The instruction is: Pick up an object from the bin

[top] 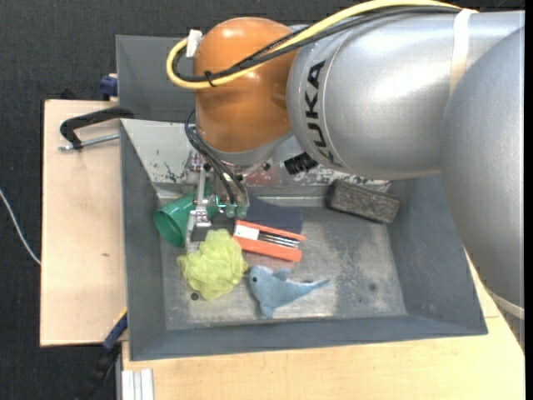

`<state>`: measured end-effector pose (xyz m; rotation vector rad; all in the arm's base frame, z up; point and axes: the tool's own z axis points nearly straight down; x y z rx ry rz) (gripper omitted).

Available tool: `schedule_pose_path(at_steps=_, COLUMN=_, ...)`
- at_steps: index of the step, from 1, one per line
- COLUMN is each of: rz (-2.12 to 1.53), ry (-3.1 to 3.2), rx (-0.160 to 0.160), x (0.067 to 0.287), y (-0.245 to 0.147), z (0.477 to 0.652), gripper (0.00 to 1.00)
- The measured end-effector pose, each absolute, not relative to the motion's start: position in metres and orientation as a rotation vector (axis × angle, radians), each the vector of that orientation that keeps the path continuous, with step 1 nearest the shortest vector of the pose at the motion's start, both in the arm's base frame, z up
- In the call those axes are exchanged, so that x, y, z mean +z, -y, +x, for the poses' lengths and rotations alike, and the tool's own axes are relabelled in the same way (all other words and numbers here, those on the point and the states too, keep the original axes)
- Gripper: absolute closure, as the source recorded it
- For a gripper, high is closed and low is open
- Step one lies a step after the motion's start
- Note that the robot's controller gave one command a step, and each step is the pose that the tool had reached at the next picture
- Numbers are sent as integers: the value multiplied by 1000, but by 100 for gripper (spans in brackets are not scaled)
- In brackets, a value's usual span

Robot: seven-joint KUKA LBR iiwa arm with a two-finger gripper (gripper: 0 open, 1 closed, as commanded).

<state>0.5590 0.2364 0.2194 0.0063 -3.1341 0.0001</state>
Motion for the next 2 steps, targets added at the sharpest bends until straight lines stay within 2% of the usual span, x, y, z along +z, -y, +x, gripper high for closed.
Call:
schedule_pose_path(at_steps=1, rz=1, ry=3143, rx=-3, x=225, y=-235, z=561, gripper=0)
schedule_pose_path(at_steps=2, rz=3, ry=3148, rx=-6, x=168, y=-232, z=570, gripper=0)
